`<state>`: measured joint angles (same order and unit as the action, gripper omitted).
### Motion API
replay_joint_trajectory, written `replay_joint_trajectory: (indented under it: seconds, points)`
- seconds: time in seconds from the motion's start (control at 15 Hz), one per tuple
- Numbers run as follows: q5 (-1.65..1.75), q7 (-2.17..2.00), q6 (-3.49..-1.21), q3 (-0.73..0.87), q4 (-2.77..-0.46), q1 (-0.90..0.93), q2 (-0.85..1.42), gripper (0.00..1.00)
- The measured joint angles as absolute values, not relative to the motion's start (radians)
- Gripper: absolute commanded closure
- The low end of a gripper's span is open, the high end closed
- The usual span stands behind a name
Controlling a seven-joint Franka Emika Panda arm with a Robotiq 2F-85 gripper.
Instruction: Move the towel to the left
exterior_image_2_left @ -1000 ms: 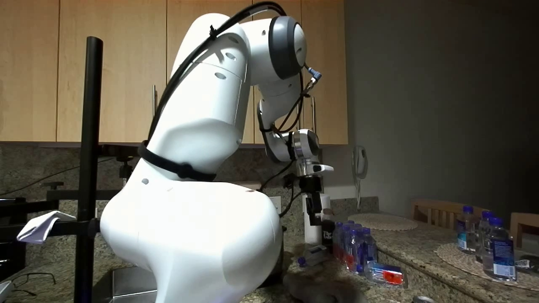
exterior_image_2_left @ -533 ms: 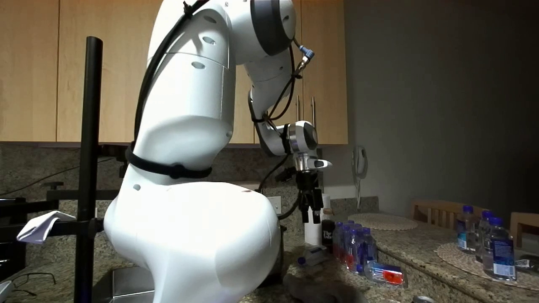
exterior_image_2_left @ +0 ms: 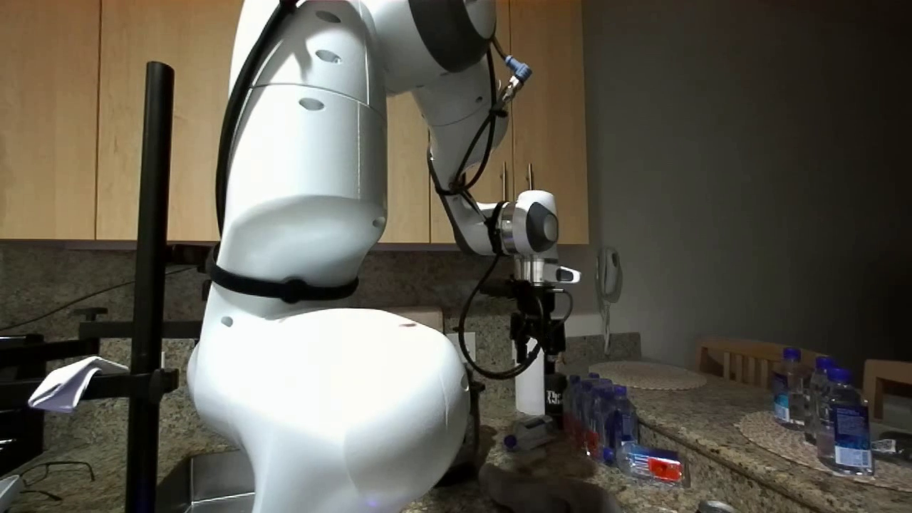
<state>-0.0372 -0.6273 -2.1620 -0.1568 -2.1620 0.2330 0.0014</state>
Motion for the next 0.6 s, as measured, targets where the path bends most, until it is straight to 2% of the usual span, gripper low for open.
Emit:
replay_joint_trajectory:
  seconds: [0.6]
  points:
    - [-0.065,-0.556,-2.162,-0.151,-2.162,0.212,0.001,0.00]
